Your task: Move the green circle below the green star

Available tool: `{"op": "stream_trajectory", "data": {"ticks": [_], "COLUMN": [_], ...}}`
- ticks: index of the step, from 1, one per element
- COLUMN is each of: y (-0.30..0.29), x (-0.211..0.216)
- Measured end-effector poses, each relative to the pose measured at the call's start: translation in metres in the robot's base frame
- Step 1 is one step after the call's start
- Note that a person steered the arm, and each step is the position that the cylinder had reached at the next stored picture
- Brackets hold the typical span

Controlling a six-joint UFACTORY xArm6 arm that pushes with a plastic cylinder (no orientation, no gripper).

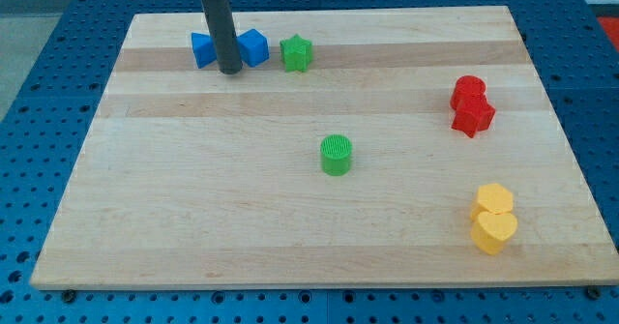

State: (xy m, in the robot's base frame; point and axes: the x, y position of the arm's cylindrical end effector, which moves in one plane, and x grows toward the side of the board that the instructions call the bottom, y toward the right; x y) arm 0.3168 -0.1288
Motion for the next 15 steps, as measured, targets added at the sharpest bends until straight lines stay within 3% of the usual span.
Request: {"op": "stream_trajectory", "data": {"ticks": [2, 6, 9, 10, 12, 15], "y": [0.054, 0.091, 0.091, 0.093, 0.153, 0.158], "x": [0.010, 0.010, 0.188, 0.188, 0.188, 0.178]}}
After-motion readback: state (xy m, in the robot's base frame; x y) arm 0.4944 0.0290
